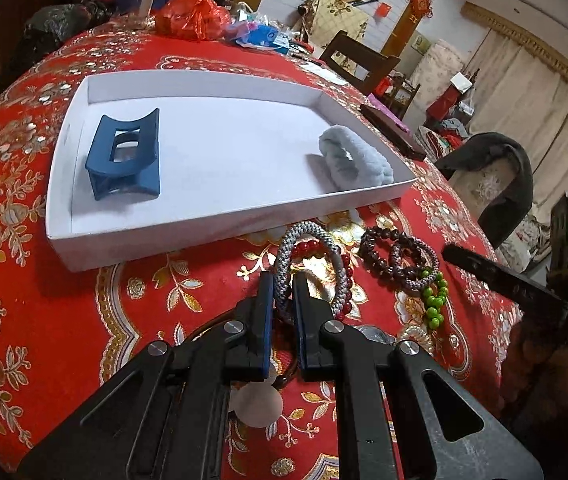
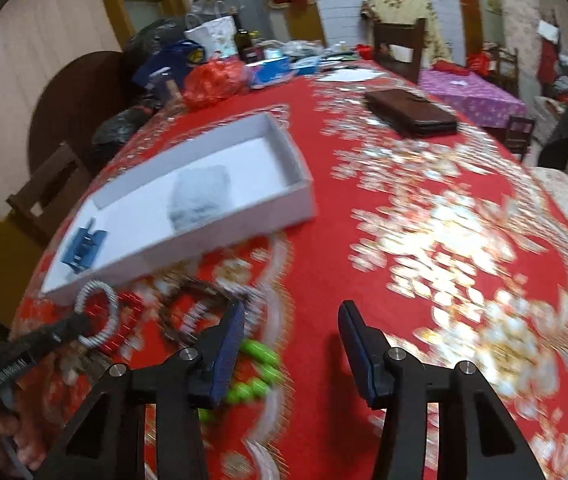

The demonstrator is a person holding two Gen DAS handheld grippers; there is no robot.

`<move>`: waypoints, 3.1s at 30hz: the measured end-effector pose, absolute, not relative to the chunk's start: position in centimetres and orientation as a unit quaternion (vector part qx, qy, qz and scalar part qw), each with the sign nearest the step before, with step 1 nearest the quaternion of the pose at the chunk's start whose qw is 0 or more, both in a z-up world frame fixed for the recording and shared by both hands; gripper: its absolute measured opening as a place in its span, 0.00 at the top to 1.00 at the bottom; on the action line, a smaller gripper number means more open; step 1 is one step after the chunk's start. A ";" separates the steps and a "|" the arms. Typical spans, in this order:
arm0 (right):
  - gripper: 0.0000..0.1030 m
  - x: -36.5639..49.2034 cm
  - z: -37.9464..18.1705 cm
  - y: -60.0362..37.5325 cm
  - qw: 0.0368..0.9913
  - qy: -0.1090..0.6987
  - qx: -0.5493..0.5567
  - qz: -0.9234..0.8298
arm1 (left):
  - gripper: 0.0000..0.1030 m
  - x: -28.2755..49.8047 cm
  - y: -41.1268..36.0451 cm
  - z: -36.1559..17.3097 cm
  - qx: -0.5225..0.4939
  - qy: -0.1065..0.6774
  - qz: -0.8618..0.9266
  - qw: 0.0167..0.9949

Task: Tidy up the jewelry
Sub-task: 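Grasp the dark wooden bead bracelet with the right tool while the left tool holds the silver bracelet, then carry both bracelets over the white box with both tools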

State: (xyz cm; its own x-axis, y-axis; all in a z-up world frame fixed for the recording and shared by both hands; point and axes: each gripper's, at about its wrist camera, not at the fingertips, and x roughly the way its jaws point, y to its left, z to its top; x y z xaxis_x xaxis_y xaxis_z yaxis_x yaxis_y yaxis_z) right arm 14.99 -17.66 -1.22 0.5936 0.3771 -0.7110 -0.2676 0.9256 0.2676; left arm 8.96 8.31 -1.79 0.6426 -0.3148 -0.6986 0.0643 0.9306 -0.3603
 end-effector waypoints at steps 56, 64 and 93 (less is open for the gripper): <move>0.93 11.1 -2.0 -10.2 0.866 0.404 -0.148 0.254 | 0.92 8.8 7.7 -1.7 -0.126 0.414 -0.083 0.898; 0.93 11.3 4.2 -19.2 0.893 0.311 0.138 0.295 | 0.93 8.4 7.7 -1.2 -0.126 0.398 -0.090 0.904; 0.93 9.5 5.7 -18.3 0.889 0.309 0.135 0.309 | 0.74 9.8 8.5 -1.5 -0.075 0.443 -0.085 0.889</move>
State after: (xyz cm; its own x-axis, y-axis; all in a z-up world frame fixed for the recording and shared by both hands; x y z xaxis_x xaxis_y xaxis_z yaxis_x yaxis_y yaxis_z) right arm 9.55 -18.34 5.73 0.6181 0.6327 -0.4665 -0.4653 0.7728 0.4317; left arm 9.77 8.49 -1.48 0.5925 -0.2181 -0.7755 0.0857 0.9743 -0.2085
